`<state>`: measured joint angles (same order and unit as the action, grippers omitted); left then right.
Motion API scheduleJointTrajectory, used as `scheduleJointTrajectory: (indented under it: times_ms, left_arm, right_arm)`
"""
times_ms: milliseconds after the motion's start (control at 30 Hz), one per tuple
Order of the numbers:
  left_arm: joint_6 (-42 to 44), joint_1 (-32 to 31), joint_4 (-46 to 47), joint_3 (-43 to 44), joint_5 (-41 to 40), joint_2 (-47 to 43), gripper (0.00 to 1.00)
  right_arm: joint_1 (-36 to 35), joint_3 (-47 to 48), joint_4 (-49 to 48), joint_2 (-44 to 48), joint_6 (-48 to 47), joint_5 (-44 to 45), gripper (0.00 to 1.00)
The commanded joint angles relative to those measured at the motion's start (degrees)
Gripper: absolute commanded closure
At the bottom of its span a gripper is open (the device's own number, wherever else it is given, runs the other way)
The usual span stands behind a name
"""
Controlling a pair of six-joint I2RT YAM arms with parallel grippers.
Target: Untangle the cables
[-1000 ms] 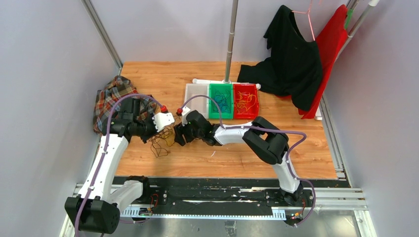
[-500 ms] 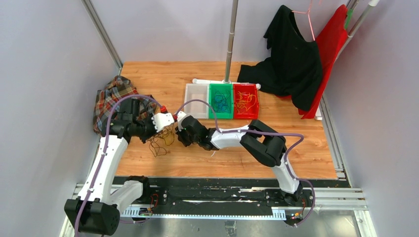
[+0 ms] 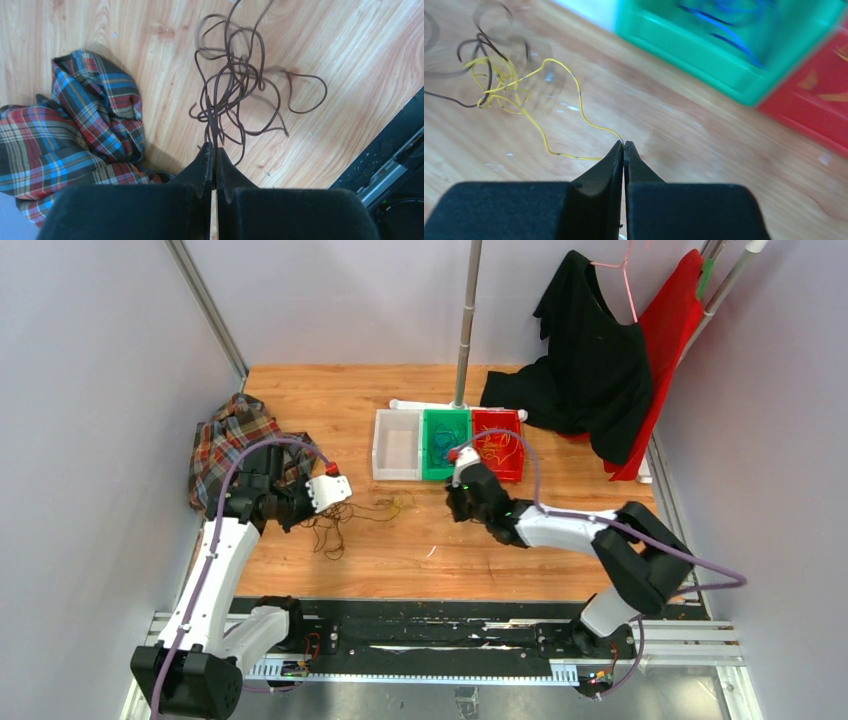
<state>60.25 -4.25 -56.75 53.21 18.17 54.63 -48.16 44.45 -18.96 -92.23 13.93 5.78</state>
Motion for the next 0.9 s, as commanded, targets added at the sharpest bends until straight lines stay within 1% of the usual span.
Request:
scheduleJointTrajectory:
  times_ms: [0,133,200,333,433,500,567,667,767,867]
  left_arm:
    - [2.7,-0.1,2.6,-2.6,-5.8,-0.6,0.99]
    - [6.3,-0.1,4.8,-6.3,-10.1,-1.6,1.00]
    - [8.3,-0.1,6.9,-8.9,-13.2,-2.0,0.99]
    - [12.2,-0.1,12.2,-14.8,-21.3,-1.5,0.99]
    - [16.1,-0.1,18.8,-20.1,-28.3,-1.0,0.99]
    - [17.4,-0.1,21.9,-22.6,-30.8,-0.7,1.00]
    - [17.0,-0.1,21.5,-22.7,-29.9,-0.7,0.99]
    - [17.5,-0.1,21.0,-22.8,-29.5,-0.5,0.99]
    - [21.2,0.1,23.2,-25.8,-34.6,-0.1,0.99]
    - [26.5,2.5,26.1,-30.0,-38.2,-0.4,0.99]
  right_arm:
    - [7.3,-6.4,0.2,7.1,4.4,1.9,0.99]
    - [11.3,-7.3,6.9,14.0,4.9,9.9,0.99]
    - [14.5,-7.6,9.4,17.7,6.2,11.8,0.99]
    - [20.8,-9.5,11.2,26.6,8.5,10.5,0.99]
    - [25.8,-10.6,11.6,33.4,10.7,7.8,0.99]
    - [28.6,-10.5,11.8,36.5,11.8,6.2,0.99]
    - [30.3,-9.1,12.2,38.1,11.7,4.3,0.99]
    - [32.3,-5.2,16.1,38.7,11.1,4.4,0.99]
    - [35.4,-1.9,18.7,40.3,10.4,6.1,0.99]
    - [39.4,1.7,22.1,41.5,9.7,8.4,0.99]
